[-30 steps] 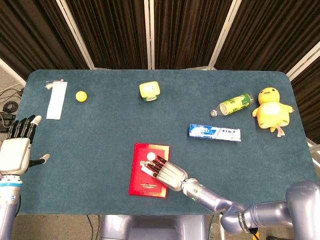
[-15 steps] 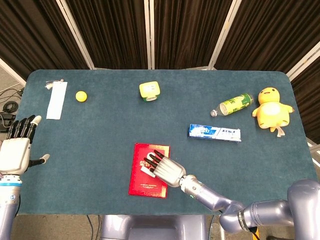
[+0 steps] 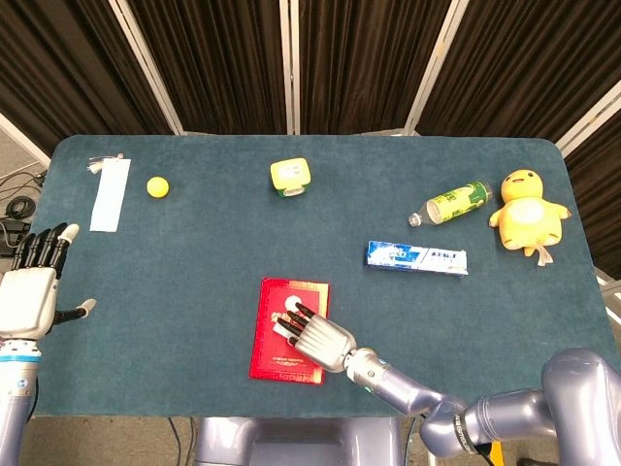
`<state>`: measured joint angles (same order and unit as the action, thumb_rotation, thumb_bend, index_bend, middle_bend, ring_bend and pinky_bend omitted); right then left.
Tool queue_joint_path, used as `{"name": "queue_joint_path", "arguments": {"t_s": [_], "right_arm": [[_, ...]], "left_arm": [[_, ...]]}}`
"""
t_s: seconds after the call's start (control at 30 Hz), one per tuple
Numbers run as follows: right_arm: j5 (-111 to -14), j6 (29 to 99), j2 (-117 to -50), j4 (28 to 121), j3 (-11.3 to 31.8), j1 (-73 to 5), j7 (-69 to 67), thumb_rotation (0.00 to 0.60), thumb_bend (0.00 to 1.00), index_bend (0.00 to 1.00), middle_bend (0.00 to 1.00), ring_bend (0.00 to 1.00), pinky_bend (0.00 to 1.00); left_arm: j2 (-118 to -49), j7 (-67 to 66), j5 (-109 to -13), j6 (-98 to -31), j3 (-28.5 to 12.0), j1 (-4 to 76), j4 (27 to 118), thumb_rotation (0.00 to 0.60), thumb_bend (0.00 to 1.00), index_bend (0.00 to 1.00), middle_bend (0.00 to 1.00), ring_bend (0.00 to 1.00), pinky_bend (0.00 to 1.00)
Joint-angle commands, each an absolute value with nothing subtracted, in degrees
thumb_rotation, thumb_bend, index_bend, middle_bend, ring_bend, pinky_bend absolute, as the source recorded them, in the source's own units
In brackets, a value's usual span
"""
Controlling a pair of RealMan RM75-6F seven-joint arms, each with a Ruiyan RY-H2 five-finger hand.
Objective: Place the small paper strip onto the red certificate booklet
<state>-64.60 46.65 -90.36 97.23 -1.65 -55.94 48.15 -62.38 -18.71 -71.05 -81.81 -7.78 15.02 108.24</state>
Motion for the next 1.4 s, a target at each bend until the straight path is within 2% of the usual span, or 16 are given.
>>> {"name": "queue_joint_path", "arguments": {"t_s": [0.03, 1.4], "right_arm": [[-64.4, 46.74, -90.35, 97.18, -1.77, -55.98, 48.28, 0.6, 0.96, 0.35, 0.0, 0.0, 0.0], [-62.71, 48.44, -90.48, 96.86, -2.58, -56.2, 49.17, 0.6, 0.96, 0.36, 0.0, 0.0, 0.0]], "left_arm": [[-62.32, -18.62, -71.12, -81.8, -7.8, 14.98, 108.26, 0.6, 0.0, 0.0, 0.0, 0.0, 0.0], [-62.02, -18.13, -71.57, -81.19, -8.21, 14.71, 108.52, 0.6, 0.0, 0.0, 0.0, 0.0, 0.0]]}}
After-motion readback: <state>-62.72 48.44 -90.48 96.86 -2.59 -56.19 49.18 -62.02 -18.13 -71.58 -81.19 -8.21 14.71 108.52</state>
